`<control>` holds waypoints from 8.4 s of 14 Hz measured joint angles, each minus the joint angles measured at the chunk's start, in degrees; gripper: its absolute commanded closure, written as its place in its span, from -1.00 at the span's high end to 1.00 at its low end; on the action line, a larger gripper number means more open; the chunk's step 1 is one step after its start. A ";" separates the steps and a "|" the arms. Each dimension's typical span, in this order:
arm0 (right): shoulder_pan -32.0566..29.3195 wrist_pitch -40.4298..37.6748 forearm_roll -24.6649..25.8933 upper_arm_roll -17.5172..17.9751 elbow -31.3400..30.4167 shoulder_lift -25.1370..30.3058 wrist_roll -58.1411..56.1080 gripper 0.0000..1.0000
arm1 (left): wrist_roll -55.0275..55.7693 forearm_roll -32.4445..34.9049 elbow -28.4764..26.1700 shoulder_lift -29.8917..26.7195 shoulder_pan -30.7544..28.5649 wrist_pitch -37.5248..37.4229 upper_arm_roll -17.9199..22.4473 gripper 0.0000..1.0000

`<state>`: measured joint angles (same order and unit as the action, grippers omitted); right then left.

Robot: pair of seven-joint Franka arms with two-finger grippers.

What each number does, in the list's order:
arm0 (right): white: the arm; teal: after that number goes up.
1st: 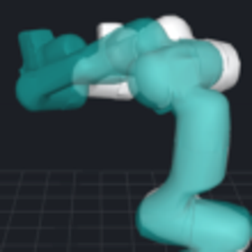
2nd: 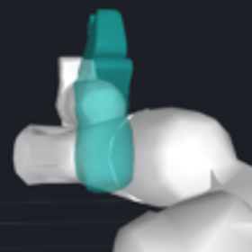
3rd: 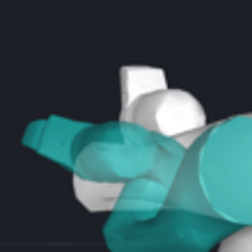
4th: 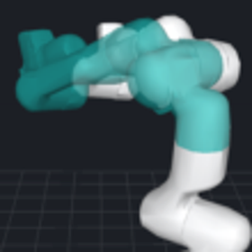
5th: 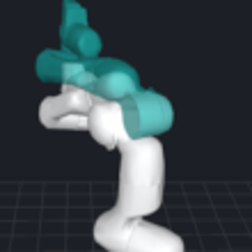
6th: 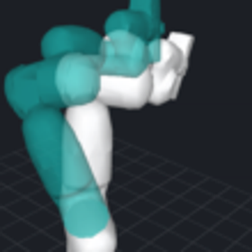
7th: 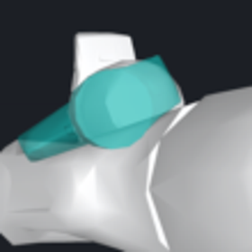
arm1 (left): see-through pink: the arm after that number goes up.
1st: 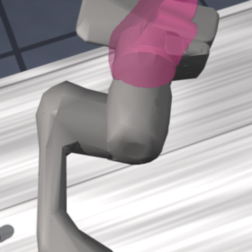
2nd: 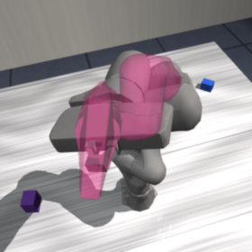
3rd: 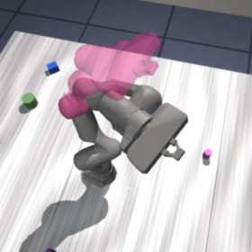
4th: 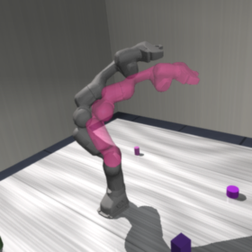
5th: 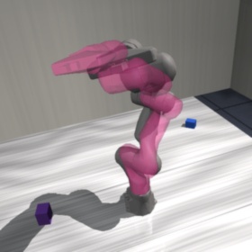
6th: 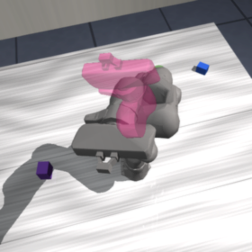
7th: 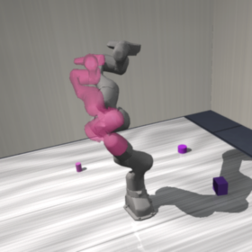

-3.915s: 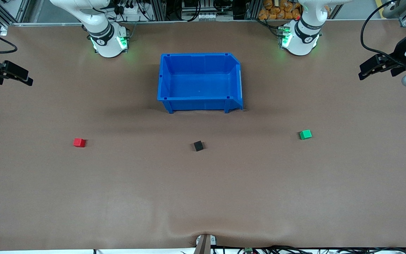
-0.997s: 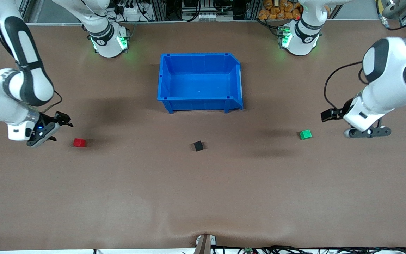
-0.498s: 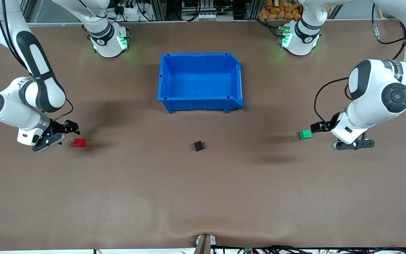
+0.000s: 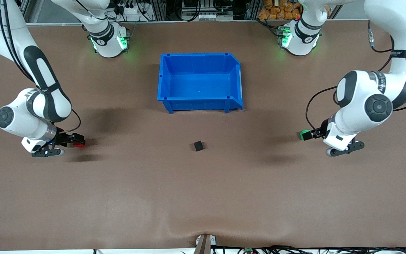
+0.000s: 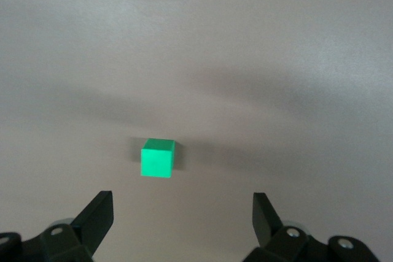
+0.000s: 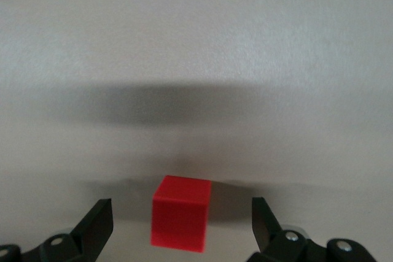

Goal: Attach green and red cubes to black cube

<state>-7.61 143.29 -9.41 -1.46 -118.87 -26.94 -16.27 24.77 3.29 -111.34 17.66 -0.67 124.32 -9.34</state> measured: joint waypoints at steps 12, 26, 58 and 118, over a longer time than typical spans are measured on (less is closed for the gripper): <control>0.66 -2.46 8.28 -0.46 -0.01 -0.80 13.50 0.12 | 0.12 5.75 -9.35 5.10 -2.88 15.19 0.49 1.00; 2.18 -2.53 17.29 -0.25 2.47 -0.83 3.99 -1.00 | 0.25 5.75 -10.79 9.55 -3.84 18.59 0.53 0.87; 37.90 -12.93 14.28 6.19 36.72 -20.19 -35.48 -1.00 | 0.63 5.75 -9.83 9.87 -3.94 18.77 0.38 -1.00; 4.55 -49.50 8.24 1.75 32.46 20.65 7.40 1.00 | 70.44 -1.48 27.40 23.78 16.94 -2.31 -8.99 -1.00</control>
<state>-3.07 93.79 -1.17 0.29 -86.41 -6.29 -8.88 95.21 1.81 -83.95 41.43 16.27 122.01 -18.34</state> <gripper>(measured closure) 0.000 0.604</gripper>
